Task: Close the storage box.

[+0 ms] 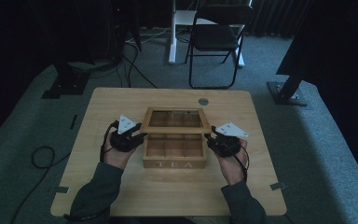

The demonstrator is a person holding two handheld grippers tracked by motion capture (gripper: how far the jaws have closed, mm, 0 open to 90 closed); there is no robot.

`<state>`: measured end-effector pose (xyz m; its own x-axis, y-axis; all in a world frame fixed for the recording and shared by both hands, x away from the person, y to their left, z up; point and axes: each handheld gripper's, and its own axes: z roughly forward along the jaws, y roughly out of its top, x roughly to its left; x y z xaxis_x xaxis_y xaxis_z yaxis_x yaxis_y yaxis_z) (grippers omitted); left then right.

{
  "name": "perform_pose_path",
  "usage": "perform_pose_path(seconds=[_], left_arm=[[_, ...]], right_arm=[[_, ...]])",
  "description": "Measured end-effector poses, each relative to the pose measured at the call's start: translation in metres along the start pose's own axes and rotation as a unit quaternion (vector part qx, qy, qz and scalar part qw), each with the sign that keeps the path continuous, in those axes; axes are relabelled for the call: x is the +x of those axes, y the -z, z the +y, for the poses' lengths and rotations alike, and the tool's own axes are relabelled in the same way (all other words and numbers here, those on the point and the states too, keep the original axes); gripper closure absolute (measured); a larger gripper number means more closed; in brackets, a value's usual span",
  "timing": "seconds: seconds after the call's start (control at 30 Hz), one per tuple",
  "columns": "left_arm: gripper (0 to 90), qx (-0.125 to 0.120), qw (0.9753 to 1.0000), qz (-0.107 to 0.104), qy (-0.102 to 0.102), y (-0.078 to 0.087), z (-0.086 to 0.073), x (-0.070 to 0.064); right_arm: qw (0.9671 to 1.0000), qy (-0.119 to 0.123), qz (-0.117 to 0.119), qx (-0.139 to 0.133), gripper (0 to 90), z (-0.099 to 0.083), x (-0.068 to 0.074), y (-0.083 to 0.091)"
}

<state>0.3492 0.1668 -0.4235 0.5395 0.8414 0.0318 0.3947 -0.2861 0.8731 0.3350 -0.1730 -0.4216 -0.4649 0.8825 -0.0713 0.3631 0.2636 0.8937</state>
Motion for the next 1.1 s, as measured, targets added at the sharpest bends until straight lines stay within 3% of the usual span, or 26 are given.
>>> perform_pose_path(seconds=[1.1], left_arm=[[61.2,0.005,0.9999,-0.004,0.008,0.01,-0.016,-0.008]], right_arm=[[1.0,-0.002,-0.009,0.002,59.4,-0.016,0.007,0.01]])
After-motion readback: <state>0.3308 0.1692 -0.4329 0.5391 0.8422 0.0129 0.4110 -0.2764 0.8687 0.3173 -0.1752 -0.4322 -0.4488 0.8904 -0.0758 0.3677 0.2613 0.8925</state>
